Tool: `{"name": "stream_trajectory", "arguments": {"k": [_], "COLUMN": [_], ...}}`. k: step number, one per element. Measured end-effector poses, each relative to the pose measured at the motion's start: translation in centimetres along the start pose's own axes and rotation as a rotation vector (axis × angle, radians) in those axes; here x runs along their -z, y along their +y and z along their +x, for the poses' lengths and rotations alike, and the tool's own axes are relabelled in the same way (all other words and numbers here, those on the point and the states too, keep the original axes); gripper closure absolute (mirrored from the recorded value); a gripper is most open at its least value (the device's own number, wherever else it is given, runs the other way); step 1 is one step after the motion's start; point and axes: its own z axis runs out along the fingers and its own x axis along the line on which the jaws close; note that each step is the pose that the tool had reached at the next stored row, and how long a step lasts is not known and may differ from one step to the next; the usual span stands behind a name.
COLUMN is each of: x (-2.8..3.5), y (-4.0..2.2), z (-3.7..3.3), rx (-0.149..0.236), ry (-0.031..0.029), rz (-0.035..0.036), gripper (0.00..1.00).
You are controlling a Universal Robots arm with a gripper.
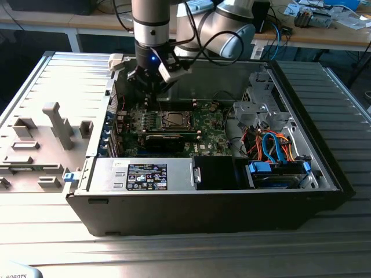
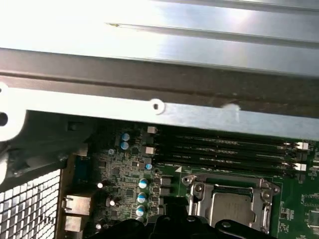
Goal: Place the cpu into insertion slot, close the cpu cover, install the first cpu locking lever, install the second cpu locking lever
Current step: 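Install the first cpu locking lever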
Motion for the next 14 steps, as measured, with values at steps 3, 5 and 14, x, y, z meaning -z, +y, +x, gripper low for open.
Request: {"name": "stream_trajectory", "arguments": {"k": [3,5,14], "x": [0.46,0.56,0.88], "y": [0.23,0.65,1.68], "z": [0.12,0.11,0.28], "rx": [0.000,0.000,-0.002], "ry": [-0.0018,-0.0019,-0.0028], "rz": [0.0000,0.0001,0.0002], "gripper": [0.89,0.89,0.89]}}
